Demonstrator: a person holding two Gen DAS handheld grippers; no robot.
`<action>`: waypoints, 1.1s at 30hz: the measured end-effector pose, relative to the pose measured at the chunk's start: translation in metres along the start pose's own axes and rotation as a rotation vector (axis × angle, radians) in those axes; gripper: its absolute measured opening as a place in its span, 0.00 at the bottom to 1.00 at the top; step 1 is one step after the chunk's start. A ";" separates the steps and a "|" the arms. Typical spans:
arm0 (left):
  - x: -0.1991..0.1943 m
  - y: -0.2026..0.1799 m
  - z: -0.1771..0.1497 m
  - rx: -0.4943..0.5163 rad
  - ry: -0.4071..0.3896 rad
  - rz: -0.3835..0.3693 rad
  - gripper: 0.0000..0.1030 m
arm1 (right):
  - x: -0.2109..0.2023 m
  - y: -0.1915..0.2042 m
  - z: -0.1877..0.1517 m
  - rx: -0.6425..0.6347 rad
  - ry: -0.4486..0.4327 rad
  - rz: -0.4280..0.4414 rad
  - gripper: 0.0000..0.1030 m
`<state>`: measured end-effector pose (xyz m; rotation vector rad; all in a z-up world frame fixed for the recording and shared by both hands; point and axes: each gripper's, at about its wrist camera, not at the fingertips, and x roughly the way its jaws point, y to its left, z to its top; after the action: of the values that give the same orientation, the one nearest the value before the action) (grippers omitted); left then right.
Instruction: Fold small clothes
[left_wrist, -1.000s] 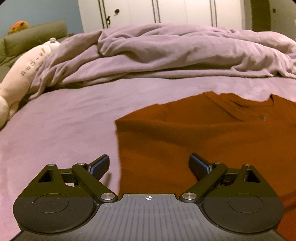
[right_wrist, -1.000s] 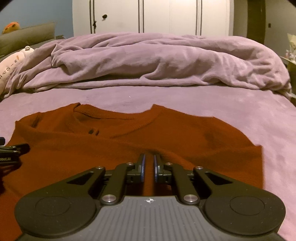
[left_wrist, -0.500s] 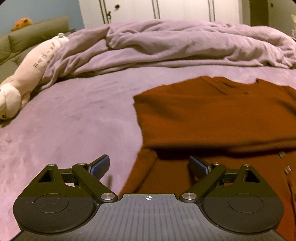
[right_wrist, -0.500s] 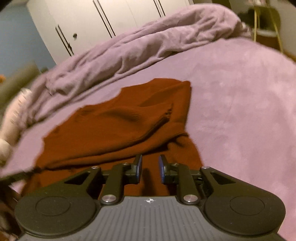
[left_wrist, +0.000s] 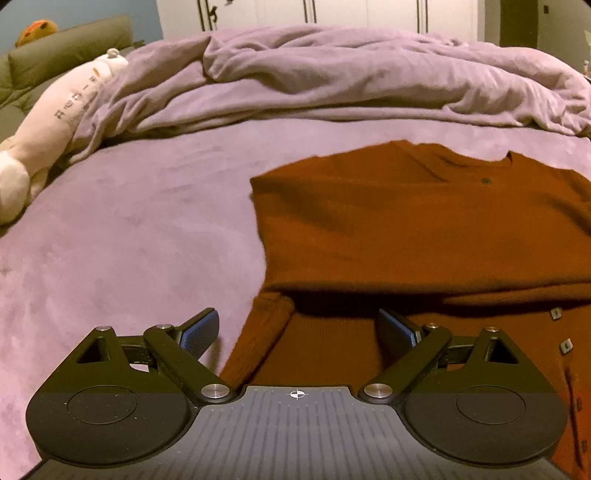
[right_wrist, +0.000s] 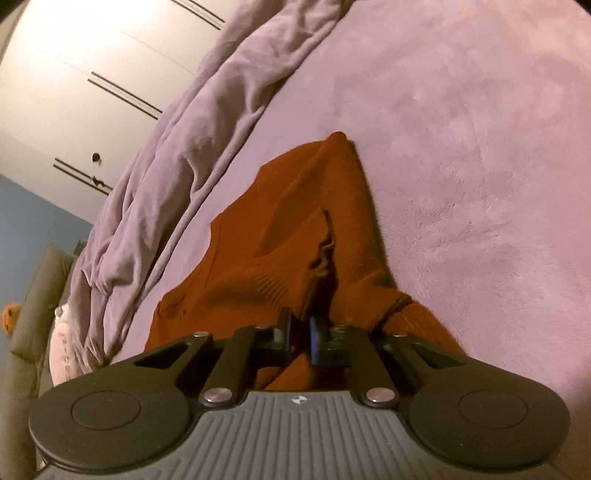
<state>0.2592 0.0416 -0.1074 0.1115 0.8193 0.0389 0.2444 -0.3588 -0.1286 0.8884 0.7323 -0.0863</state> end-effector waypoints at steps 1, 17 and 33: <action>0.001 0.001 -0.001 0.001 0.000 0.006 0.94 | -0.002 0.005 -0.001 -0.056 -0.021 -0.024 0.05; -0.061 0.036 -0.063 0.022 0.092 0.029 0.93 | -0.097 0.021 -0.090 -0.588 0.064 -0.182 0.08; -0.131 0.073 -0.140 -0.049 0.227 -0.027 0.72 | -0.219 -0.032 -0.149 -0.653 0.047 -0.445 0.42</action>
<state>0.0683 0.1161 -0.0985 0.0498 1.0456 0.0466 -0.0146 -0.3191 -0.0762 0.0971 0.9188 -0.2069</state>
